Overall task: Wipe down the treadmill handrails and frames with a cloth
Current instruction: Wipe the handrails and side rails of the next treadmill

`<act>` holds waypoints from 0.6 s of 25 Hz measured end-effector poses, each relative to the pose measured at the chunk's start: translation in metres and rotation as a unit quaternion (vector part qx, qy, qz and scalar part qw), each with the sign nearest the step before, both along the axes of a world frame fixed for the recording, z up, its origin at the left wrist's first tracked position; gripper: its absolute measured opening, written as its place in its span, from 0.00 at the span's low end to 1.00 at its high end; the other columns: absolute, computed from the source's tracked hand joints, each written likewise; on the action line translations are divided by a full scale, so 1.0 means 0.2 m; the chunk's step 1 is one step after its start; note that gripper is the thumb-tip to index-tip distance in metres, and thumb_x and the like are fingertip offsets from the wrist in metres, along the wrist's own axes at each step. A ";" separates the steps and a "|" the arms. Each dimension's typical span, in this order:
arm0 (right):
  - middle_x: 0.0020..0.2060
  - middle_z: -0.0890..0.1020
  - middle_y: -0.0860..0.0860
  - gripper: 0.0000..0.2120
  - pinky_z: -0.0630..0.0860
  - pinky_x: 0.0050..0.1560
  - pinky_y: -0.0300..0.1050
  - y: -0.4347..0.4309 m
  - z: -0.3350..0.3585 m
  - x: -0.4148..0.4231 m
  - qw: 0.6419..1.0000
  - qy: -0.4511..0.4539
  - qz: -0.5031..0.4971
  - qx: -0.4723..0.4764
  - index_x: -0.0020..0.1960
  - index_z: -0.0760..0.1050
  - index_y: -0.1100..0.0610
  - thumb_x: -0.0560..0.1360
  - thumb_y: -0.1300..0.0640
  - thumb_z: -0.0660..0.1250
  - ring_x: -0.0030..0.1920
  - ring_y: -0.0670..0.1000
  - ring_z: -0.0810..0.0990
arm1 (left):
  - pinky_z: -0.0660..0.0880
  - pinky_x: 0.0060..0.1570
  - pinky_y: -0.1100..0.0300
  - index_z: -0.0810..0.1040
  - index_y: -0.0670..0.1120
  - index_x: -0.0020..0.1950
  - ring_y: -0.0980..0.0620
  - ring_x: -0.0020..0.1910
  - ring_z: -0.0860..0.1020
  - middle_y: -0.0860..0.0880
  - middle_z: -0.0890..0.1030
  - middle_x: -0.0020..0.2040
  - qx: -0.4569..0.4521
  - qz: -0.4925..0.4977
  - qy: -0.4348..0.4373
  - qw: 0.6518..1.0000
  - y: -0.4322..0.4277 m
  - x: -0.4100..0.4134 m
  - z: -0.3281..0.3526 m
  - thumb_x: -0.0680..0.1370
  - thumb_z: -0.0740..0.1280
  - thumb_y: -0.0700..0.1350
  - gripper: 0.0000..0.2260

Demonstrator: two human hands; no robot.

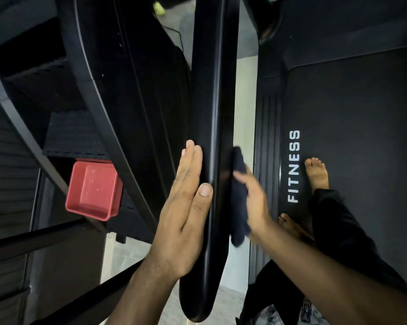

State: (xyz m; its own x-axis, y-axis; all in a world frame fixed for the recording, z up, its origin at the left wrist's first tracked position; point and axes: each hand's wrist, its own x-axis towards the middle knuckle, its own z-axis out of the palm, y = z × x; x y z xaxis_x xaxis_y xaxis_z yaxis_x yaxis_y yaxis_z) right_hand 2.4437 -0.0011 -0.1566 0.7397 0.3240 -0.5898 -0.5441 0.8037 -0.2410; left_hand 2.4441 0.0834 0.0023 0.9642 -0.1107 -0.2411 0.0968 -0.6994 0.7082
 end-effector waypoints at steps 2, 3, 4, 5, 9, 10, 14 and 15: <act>0.67 0.78 0.57 0.26 0.65 0.74 0.56 0.01 0.00 0.07 1.000 0.010 -0.022 0.003 0.71 0.72 0.52 0.74 0.50 0.68 0.69 0.58 0.74 | 0.49 0.76 0.60 0.52 0.52 0.79 0.61 0.78 0.48 0.63 0.50 0.79 0.001 0.000 0.001 1.000 -0.01 0.03 0.01 0.85 0.51 0.49 0.23; 0.69 0.76 0.57 0.32 0.61 0.76 0.58 0.03 0.01 0.05 0.999 0.020 -0.001 0.050 0.73 0.70 0.52 0.71 0.47 0.71 0.70 0.58 0.73 | 0.49 0.76 0.60 0.52 0.52 0.79 0.61 0.78 0.48 0.63 0.50 0.79 0.001 0.001 0.000 1.000 -0.02 0.04 0.01 0.84 0.51 0.49 0.23; 0.69 0.76 0.57 0.34 0.59 0.77 0.59 0.05 0.01 0.02 0.997 0.013 0.021 0.076 0.74 0.70 0.53 0.70 0.46 0.73 0.70 0.57 0.73 | 0.49 0.76 0.60 0.52 0.52 0.79 0.61 0.78 0.48 0.63 0.50 0.79 0.000 0.002 -0.002 1.000 -0.03 0.06 0.02 0.84 0.52 0.49 0.23; 0.66 0.78 0.56 0.31 0.59 0.77 0.60 0.02 0.01 0.04 0.998 0.014 0.024 0.062 0.72 0.72 0.54 0.71 0.48 0.71 0.68 0.57 0.75 | 0.48 0.76 0.59 0.52 0.52 0.79 0.60 0.78 0.48 0.63 0.50 0.79 0.002 -0.001 -0.004 1.000 -0.03 0.08 0.01 0.84 0.52 0.49 0.23; 0.64 0.79 0.59 0.23 0.65 0.74 0.59 -0.05 0.02 0.34 0.999 0.001 -0.032 -0.035 0.70 0.73 0.55 0.76 0.51 0.66 0.65 0.58 0.77 | 0.48 0.75 0.60 0.52 0.51 0.79 0.60 0.78 0.48 0.61 0.50 0.79 0.011 -0.015 -0.007 1.000 -0.03 0.19 0.00 0.84 0.52 0.50 0.23; 0.67 0.77 0.59 0.29 0.63 0.75 0.60 -0.03 0.01 0.33 1.000 0.015 -0.012 -0.024 0.71 0.72 0.54 0.73 0.47 0.70 0.68 0.59 0.75 | 0.49 0.75 0.61 0.52 0.52 0.79 0.61 0.78 0.48 0.62 0.50 0.79 0.009 -0.014 -0.009 1.000 -0.04 0.22 0.01 0.84 0.52 0.50 0.23; 0.69 0.75 0.62 0.40 0.61 0.76 0.60 -0.08 -0.02 0.47 1.000 0.005 0.014 0.006 0.73 0.71 0.57 0.64 0.46 0.75 0.70 0.63 0.72 | 0.48 0.75 0.62 0.52 0.53 0.79 0.62 0.78 0.48 0.62 0.50 0.79 0.022 -0.016 -0.005 1.000 -0.07 0.33 0.02 0.84 0.52 0.51 0.23; 0.70 0.74 0.63 0.40 0.61 0.76 0.59 -0.11 0.00 0.57 1.000 -0.001 0.004 0.003 0.74 0.69 0.58 0.66 0.46 0.74 0.71 0.63 0.71 | 0.48 0.75 0.62 0.52 0.52 0.79 0.62 0.78 0.48 0.62 0.50 0.79 0.024 -0.018 -0.002 1.000 -0.07 0.35 0.01 0.84 0.52 0.51 0.23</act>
